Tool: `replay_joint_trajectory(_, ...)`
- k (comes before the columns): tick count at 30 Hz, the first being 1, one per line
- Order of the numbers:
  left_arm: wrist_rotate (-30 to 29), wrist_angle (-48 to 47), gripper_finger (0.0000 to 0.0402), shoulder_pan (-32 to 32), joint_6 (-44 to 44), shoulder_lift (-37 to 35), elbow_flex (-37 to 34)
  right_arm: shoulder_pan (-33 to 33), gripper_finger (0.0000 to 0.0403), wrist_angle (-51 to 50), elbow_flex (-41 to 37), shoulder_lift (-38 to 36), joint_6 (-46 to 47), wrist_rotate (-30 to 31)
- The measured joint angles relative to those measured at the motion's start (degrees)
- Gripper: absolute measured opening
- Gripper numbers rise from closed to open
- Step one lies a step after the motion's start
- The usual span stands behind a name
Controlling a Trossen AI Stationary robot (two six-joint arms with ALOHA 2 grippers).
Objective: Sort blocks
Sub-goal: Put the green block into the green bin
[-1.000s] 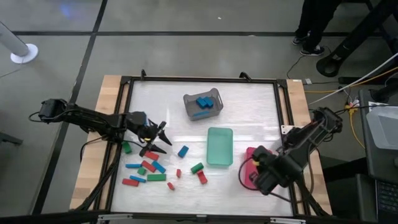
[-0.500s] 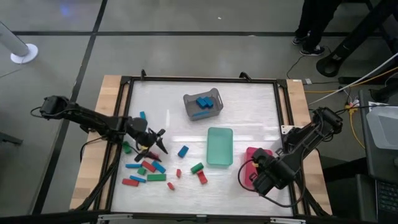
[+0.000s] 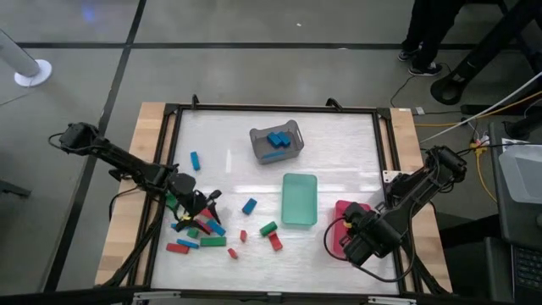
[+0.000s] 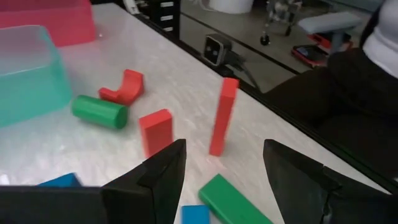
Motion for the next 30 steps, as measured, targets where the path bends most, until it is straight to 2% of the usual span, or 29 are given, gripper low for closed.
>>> replay_joint_trajectory(9, -0.68, -0.15, 0.0203, -6.56, -4.70, 0.05, 0.02, 0.00, 0.0186, 1.94, 0.00, 0.04, -0.01, 0.01)
replay_joint_trajectory(15, -8.83, -1.20, 0.0203, -11.94, -10.09, 0.33, 0.57, 0.00, 0.0186, 5.53, 0.00, 0.04, 3.29, 0.30)
replay_joint_trajectory(18, -10.34, -6.29, 0.0203, -13.90, -12.20, 0.33, 3.31, 0.00, 0.0186, 7.97, 0.02, 0.05, 4.09, 0.64)
replay_joint_trajectory(25, -17.03, -25.02, 0.0203, -18.17, -14.91, 2.09, 12.06, 0.00, 0.0186, 9.81, 0.02, 0.07, 4.55, 1.88)
replay_joint_trajectory(30, -20.82, -27.61, 0.0203, -20.59, -18.74, 8.70, 15.69, 0.00, 0.0186, 11.80, 0.02, 0.07, 4.62, 3.51)
